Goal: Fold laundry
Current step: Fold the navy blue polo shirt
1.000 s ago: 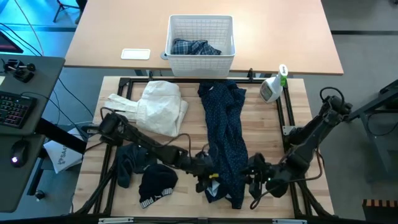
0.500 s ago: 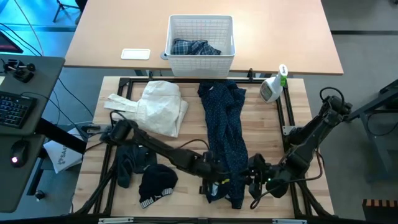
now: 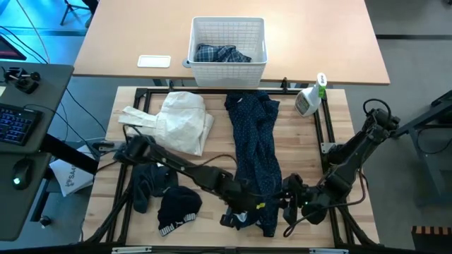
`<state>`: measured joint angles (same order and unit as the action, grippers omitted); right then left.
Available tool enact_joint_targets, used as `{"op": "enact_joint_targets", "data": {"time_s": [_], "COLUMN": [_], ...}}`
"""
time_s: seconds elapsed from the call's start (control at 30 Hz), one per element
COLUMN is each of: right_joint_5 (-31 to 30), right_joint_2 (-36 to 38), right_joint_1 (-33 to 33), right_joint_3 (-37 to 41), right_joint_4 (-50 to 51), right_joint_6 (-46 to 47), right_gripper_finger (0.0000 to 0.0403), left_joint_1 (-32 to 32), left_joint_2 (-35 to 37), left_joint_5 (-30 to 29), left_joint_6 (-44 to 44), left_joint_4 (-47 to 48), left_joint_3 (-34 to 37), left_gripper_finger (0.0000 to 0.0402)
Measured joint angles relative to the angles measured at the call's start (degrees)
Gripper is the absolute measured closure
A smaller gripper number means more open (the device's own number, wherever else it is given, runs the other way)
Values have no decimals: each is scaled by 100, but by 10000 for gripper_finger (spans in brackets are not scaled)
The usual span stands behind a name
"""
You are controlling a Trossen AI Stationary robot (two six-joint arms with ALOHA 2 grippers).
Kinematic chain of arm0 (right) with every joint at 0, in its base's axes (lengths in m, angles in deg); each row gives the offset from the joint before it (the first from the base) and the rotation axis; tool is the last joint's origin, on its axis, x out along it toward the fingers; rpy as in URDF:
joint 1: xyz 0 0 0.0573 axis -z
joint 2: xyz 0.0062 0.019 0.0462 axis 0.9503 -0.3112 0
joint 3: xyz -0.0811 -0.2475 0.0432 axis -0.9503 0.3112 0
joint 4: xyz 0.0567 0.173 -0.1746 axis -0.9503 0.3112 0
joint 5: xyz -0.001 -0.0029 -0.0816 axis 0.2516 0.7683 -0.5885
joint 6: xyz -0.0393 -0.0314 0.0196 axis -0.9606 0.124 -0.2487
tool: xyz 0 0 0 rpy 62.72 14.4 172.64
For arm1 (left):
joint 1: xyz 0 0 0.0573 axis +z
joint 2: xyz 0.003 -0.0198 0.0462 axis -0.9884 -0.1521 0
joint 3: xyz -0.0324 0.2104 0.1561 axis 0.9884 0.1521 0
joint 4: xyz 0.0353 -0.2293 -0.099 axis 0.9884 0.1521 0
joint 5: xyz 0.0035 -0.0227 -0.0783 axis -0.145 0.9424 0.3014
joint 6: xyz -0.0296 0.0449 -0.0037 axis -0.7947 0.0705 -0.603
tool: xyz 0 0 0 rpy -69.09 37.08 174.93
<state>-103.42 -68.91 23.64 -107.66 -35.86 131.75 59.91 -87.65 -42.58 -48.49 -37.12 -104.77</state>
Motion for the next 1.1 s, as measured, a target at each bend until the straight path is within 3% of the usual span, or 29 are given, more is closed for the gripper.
{"op": "enact_joint_targets", "data": {"time_s": [0.07, 0.23, 0.3, 0.37, 0.43, 0.53, 0.7, 0.8, 0.87, 0.97, 1.1], "right_joint_5": [-3, -58, -67, -131, -211, -314, -316, -318, -402, -612, -638], "right_joint_2": [0, 0, 0, 0, 0, 0, 0, 0, 0, 0, 0], "right_joint_1": [-23, -128, -172, -226, -266, -315, -319, -319, -319, -319, -319], "right_joint_3": [0, 0, 0, 0, 0, 0, 0, 0, 0, 0, 0], "right_joint_4": [0, 63, 111, 151, 144, 165, 179, 202, 248, 257, 303], "right_joint_6": [35, 268, 372, 490, 544, 646, 646, 646, 646, 646, 647], "right_gripper_finger": [272, 272, 272, 272, 272, 272, 272, 272, 272, 272, 272], "left_joint_1": [-6, 103, 265, 497, 721, 905, 792, 561, 381, 106, -39], "left_joint_2": [-184, -560, -659, -676, -574, -350, -183, -186, -289, -500, -666], "left_joint_5": [-317, -1841, -2721, -3176, -3154, -2730, -1233, 74, 516, -78, -2284], "left_joint_6": [245, 65, -562, -1496, -2155, -2125, -688, -280, 3, 277, -74], "left_joint_4": [33, -28, 500, 1039, 1372, 1599, 1195, 688, 298, -90, -33], "left_joint_3": [41, 31, 31, 45, 45, 27, 27, 27, 23, 30, 30], "left_gripper_finger": [368, 334, 326, 323, 322, 321, 321, 321, 321, 321, 325]}}
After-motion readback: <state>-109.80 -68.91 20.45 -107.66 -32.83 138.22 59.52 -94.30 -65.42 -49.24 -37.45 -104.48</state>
